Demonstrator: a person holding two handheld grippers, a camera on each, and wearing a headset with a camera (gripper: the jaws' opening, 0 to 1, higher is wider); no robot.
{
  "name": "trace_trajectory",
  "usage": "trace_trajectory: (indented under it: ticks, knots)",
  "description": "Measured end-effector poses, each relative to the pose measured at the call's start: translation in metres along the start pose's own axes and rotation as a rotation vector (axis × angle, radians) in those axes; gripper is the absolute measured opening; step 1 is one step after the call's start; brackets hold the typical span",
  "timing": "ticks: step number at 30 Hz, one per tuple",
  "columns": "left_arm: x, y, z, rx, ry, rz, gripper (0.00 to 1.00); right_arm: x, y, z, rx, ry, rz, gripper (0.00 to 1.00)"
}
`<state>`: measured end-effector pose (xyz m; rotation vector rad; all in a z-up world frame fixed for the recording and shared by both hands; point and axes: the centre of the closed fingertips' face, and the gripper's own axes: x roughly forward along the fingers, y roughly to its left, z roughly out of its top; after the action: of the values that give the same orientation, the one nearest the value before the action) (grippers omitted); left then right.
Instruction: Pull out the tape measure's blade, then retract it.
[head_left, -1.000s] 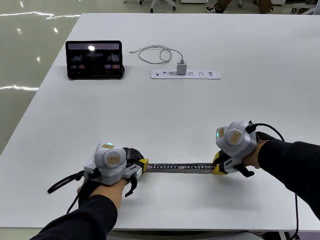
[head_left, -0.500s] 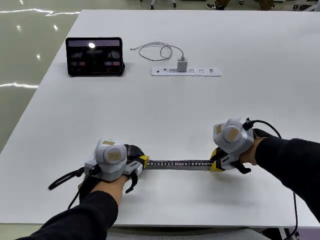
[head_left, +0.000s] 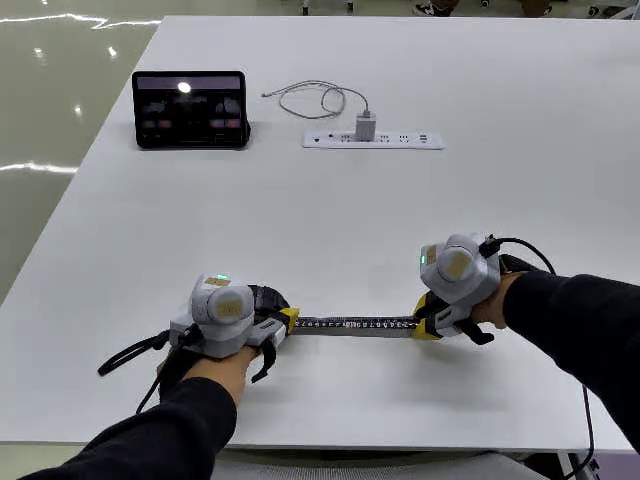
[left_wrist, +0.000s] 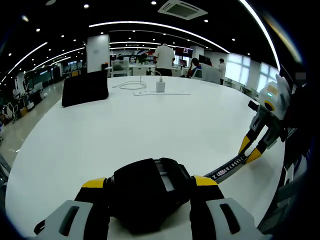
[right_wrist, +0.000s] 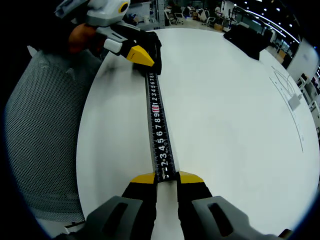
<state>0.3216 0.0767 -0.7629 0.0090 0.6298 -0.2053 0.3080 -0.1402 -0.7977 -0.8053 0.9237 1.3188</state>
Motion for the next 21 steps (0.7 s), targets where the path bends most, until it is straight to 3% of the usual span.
trace_trajectory:
  ticks: [21]
  knots:
    - [0.000, 0.000, 0.000, 0.002, 0.004, 0.002, 0.61, 0.006, 0.002, 0.011, 0.015, -0.033, -0.004, 0.10]
